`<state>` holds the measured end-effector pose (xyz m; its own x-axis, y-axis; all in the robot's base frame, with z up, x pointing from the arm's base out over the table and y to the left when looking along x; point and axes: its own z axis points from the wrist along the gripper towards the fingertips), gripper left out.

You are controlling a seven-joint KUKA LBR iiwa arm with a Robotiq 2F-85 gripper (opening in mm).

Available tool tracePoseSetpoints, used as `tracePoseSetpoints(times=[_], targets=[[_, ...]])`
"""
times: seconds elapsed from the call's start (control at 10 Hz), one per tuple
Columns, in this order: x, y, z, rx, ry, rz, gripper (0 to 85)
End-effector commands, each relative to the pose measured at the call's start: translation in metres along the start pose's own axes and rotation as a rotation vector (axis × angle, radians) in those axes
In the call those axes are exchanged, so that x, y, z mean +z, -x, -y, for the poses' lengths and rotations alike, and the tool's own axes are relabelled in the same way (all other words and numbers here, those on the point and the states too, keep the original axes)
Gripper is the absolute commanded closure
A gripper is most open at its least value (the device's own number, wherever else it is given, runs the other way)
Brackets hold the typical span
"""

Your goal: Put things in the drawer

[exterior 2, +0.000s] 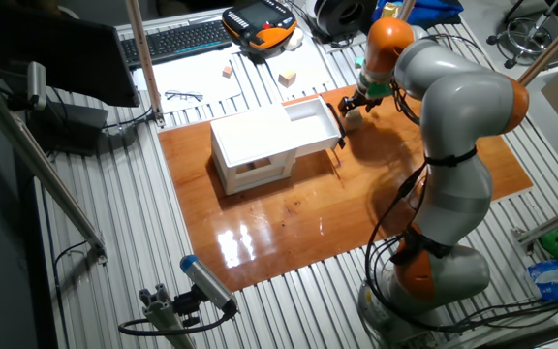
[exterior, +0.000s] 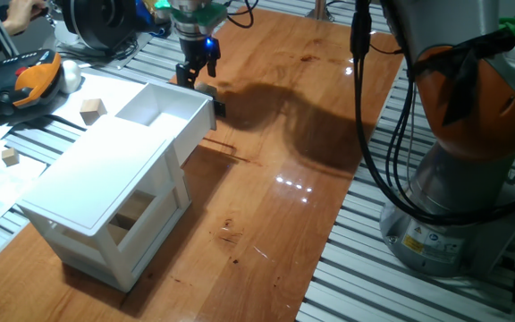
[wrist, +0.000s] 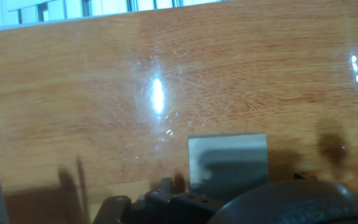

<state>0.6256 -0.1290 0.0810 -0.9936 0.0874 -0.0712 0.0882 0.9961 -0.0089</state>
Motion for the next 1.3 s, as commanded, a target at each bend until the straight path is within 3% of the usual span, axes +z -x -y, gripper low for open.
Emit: tracePoseSetpoints(times=[0.0,0.7,1.0,1.1,1.2], targets=[[0.0008,-0.0005,0.0002,-0.002,0.0,0.001,0.0],[0.0042,-0.0041,0.0022,-0.008,0.004,-0.003,0.0],[0.0014,-0.0033,0.004,-0.028,0.021,-0.022,51.0],[-0.0006,-0.0032,0.0047,-0.031,0.028,-0.031,85.0],[-0.0029,-0.0028,0.0049,-0.032,0.028,-0.034,85.0]])
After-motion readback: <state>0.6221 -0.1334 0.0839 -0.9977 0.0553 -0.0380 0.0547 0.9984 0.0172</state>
